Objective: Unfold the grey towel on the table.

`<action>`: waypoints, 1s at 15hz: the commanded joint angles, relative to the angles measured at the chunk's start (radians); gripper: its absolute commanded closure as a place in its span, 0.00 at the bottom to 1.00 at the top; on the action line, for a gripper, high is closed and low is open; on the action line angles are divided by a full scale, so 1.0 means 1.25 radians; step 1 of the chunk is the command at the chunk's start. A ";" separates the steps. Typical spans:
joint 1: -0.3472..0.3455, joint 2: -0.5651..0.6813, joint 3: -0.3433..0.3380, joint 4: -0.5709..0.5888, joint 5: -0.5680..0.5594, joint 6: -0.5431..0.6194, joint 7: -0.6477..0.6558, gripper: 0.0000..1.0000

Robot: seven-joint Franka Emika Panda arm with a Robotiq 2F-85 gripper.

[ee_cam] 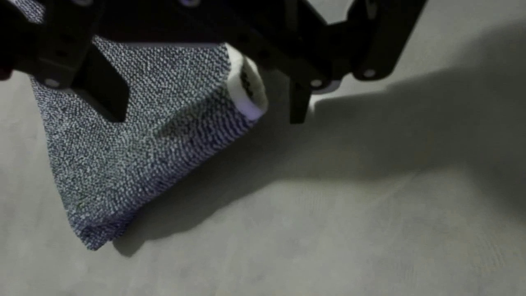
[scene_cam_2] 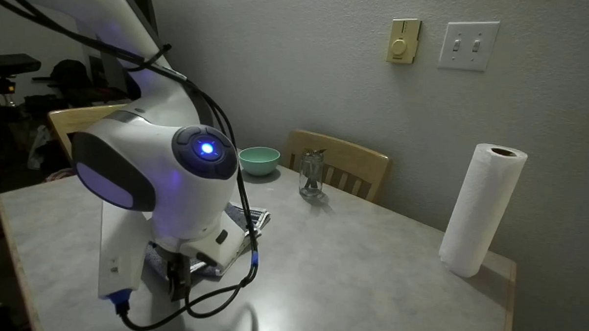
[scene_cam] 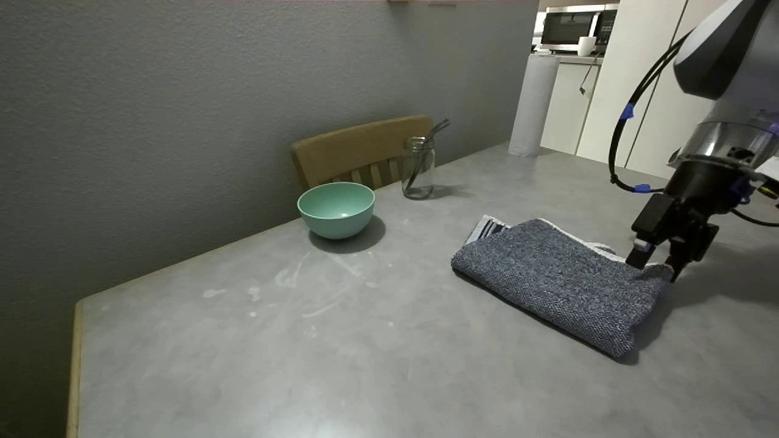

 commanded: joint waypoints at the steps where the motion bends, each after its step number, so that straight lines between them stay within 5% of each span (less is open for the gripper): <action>1: -0.034 0.024 0.023 0.020 0.046 -0.022 -0.052 0.22; 12: -0.011 -0.013 0.016 0.007 0.046 -0.057 -0.057 0.96; 15: 0.020 -0.048 0.024 -0.009 -0.010 -0.043 -0.038 1.00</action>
